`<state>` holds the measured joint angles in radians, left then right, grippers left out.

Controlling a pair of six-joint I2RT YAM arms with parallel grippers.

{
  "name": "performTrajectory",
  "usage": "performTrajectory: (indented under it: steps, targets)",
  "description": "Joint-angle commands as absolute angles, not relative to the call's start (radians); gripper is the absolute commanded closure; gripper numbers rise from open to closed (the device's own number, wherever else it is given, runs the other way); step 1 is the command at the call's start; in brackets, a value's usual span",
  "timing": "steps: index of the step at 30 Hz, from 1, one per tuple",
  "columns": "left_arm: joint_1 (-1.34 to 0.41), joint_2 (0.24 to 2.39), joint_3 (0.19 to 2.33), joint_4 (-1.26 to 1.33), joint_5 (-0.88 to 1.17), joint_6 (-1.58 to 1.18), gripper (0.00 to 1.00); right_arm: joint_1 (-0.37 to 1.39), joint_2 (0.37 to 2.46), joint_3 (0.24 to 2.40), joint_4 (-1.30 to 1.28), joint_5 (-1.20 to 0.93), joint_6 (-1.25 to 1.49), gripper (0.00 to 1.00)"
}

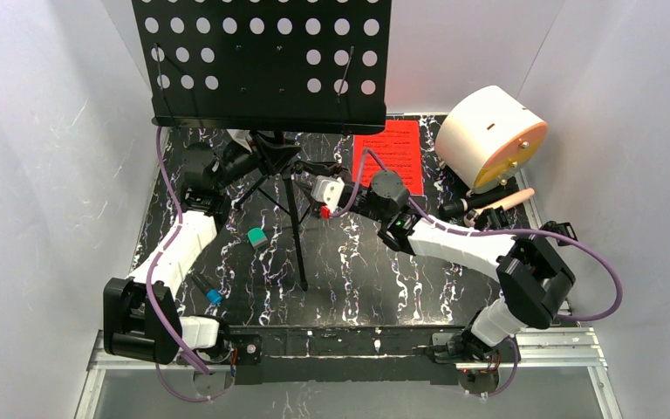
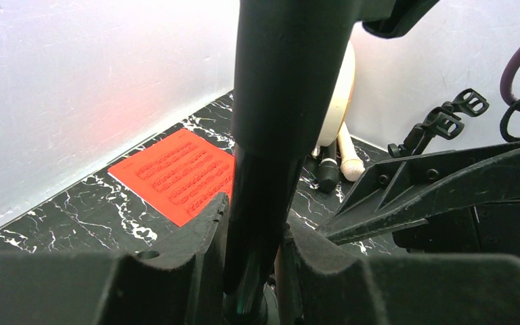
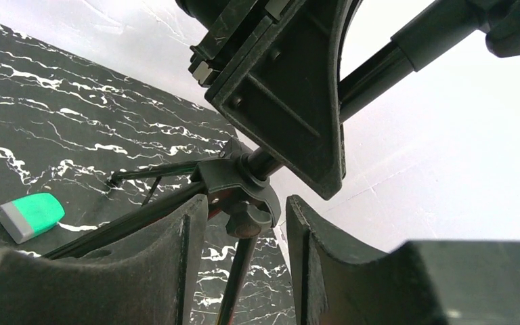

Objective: Pack up the instrument practice props
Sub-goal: Unscrew the knob on the music stand.

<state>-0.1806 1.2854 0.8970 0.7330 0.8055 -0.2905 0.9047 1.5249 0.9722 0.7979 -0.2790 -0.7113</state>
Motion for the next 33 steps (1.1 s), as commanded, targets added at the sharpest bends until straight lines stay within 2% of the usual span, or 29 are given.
performTrajectory:
  steps: [1, 15, 23, 29, 30, 33]
  targets:
    - [-0.193, 1.289, 0.907, 0.62, 0.803, -0.339, 1.0, 0.904, 1.548, 1.041, 0.846, -0.271, -0.674, 0.45]
    - [-0.193, 1.287, 0.911, 0.62, 0.812, -0.341, 1.0, 0.87, 1.614, 1.064, 0.859, -0.176, -0.434, 0.45]
    - [-0.193, 1.289, 0.913, 0.62, 0.817, -0.341, 1.0, 0.86, 1.623, 1.045, 0.929, -0.224, -0.376, 0.56]
    - [-0.193, 1.29, 0.914, 0.62, 0.821, -0.342, 1.0, 0.848, 1.632, 1.065, 0.933, -0.268, -0.358, 0.6]
    - [-0.193, 1.291, 0.914, 0.62, 0.823, -0.342, 1.0, 0.846, 1.637, 1.072, 0.928, -0.274, -0.358, 0.62]
    - [-0.193, 1.292, 0.914, 0.62, 0.824, -0.344, 1.0, 0.842, 1.649, 1.086, 0.909, -0.303, -0.39, 0.84]
